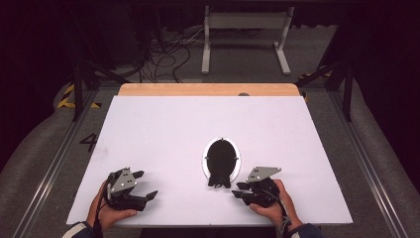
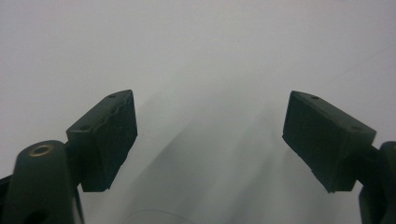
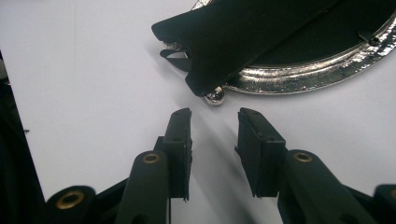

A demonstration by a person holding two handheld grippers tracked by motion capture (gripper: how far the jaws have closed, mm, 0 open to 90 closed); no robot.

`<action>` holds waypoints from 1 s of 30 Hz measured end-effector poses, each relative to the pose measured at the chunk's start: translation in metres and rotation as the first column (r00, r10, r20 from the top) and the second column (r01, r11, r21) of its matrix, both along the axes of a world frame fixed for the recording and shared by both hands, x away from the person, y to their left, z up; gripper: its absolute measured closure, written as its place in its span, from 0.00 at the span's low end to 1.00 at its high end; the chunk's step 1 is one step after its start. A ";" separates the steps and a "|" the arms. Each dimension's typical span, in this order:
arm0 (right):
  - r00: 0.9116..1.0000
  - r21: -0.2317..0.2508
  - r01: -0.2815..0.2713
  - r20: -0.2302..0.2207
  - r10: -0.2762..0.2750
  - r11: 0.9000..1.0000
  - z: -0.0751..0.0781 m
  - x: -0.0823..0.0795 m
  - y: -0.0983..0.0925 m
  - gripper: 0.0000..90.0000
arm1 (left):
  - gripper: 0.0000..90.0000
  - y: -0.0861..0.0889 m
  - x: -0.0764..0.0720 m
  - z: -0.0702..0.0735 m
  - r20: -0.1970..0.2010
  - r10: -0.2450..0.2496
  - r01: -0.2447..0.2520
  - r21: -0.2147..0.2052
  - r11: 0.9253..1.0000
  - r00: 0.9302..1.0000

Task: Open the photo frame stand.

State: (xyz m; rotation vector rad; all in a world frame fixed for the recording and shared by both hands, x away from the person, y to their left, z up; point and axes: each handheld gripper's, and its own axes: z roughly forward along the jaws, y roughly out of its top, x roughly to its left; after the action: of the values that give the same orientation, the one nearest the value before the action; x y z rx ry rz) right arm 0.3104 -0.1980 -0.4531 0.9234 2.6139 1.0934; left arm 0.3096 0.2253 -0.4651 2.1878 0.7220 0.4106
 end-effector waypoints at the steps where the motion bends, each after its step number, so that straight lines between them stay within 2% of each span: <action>1: 1.000 -0.002 -0.003 0.001 0.003 1.000 0.000 0.001 0.000 0.72 | 0.20 0.001 0.000 0.000 -0.002 0.001 -0.001 0.002 1.000 1.000; 4: 1.000 -0.009 -0.014 0.005 0.014 1.000 0.000 0.003 0.004 0.73 | 0.20 0.002 0.001 -0.001 -0.009 0.007 -0.007 -0.008 1.000 1.000; 9: 0.999 -0.029 -0.044 0.002 0.045 0.999 0.001 0.007 0.014 0.74 | 0.20 0.001 0.003 -0.001 -0.008 0.001 -0.001 0.001 1.000 1.000; 17: 1.000 -0.014 -0.012 -0.015 0.011 1.000 0.001 0.010 0.017 0.76 | 0.20 -0.006 0.009 -0.003 -0.023 -0.007 0.007 -0.001 1.000 1.000; 20: 1.000 0.011 -0.003 -0.027 0.003 1.000 0.000 0.011 0.016 0.75 | 0.20 -0.007 0.006 -0.003 -0.015 -0.017 0.017 0.016 1.000 1.000; 24: 0.998 0.054 0.009 -0.061 -0.006 0.999 -0.001 0.013 0.013 0.75 | 0.20 -0.008 0.004 -0.003 -0.017 -0.014 0.014 0.016 1.000 1.000; 30: 0.997 0.078 0.014 -0.078 -0.007 0.997 -0.002 0.018 0.015 0.74 | 0.20 -0.006 0.002 -0.004 -0.020 -0.008 0.009 0.021 1.000 1.000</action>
State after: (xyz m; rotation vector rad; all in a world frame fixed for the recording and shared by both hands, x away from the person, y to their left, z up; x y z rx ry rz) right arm 0.3281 -0.1830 -0.4550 1.0145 2.6413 1.1887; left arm 0.3121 0.2193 -0.4687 2.2167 0.7220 0.3939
